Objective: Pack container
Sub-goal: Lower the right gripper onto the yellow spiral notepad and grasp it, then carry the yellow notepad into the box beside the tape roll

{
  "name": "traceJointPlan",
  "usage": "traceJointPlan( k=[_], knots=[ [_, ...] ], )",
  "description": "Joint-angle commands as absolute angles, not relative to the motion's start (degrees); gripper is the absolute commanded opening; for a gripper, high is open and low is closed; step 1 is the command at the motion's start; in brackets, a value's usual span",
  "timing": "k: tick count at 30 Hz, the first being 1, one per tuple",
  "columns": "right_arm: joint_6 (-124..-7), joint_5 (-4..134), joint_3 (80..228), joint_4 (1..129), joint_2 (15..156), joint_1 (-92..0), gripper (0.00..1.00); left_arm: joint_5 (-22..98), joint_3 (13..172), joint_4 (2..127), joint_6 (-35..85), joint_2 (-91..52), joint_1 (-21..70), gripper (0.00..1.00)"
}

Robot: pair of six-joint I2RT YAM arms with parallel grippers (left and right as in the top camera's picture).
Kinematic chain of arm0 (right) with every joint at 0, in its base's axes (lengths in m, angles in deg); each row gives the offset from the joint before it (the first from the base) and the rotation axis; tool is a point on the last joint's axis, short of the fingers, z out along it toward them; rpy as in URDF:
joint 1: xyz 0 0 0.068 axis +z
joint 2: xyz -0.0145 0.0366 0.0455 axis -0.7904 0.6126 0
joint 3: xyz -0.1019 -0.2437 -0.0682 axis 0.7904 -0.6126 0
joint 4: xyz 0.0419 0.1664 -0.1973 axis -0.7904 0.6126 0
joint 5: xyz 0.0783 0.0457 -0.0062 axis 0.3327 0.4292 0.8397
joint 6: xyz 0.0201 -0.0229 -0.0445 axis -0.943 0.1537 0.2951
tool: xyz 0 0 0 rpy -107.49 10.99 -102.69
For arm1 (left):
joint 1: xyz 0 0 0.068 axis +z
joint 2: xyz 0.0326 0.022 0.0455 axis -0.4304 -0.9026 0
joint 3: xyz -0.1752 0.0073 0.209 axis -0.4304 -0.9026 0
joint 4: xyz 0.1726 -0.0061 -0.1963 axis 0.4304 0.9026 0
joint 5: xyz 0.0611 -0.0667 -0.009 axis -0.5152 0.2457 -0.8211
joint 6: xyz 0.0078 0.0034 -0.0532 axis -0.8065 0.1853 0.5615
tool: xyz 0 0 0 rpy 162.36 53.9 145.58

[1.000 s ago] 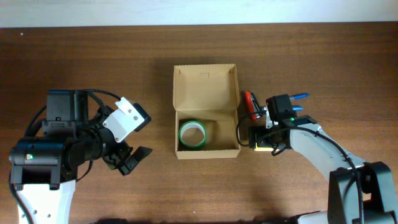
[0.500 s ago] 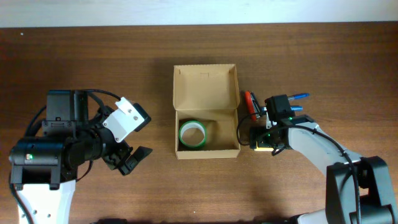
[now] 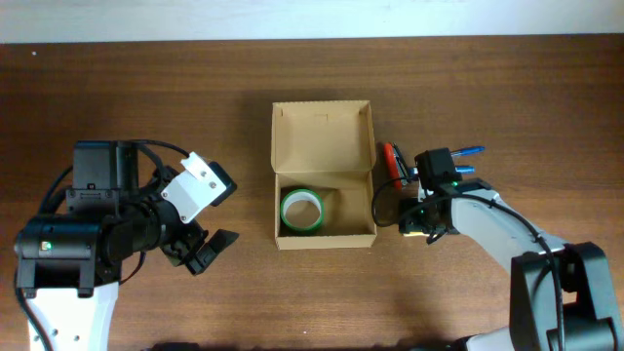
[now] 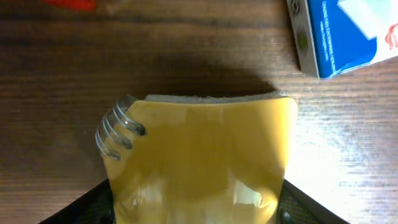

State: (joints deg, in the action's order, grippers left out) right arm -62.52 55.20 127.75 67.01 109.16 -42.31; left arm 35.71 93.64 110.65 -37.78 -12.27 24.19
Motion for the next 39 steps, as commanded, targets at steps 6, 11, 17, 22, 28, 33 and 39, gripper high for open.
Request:
traceJointPlan(
  k=[6, 11, 17, 22, 28, 33, 39],
  knots=[
    [-62.96, 55.31, 134.24, 73.17, 110.14, -42.0, 0.72, 36.95, 94.8, 110.68, -38.96, -12.19, 24.54, 0.99],
    [-62.94, 55.31, 141.93, 81.79, 109.38, -42.0, 0.72, 36.95, 94.8, 110.68, -38.96, -12.21, 24.54, 0.99],
    [-62.94, 55.39, 151.64, 89.5, 106.63, -41.98, 0.72, 36.95, 94.8, 110.65, -38.96, -12.21, 24.54, 1.0],
    [-62.92, 60.51, 157.41, 92.54, 104.02, -41.3, 0.72, 36.95, 94.8, 110.65, -38.96, -12.21, 24.54, 1.0],
    [-64.16, 61.86, 158.78, 92.52, 102.52, -34.51, 0.72, 36.95, 94.8, 110.68, -38.96, -12.21, 24.54, 1.0],
    [-66.65, 61.82, 158.78, 91.34, 102.74, -26.84, 0.71, 36.95, 94.8, 110.68, -38.96, -12.21, 24.54, 1.0],
    [-68.36, 61.1, 158.72, 89.2, 104.44, -20.23, 0.72, 36.95, 94.8, 110.68, -38.96, -12.21, 24.54, 1.0]
  ],
)
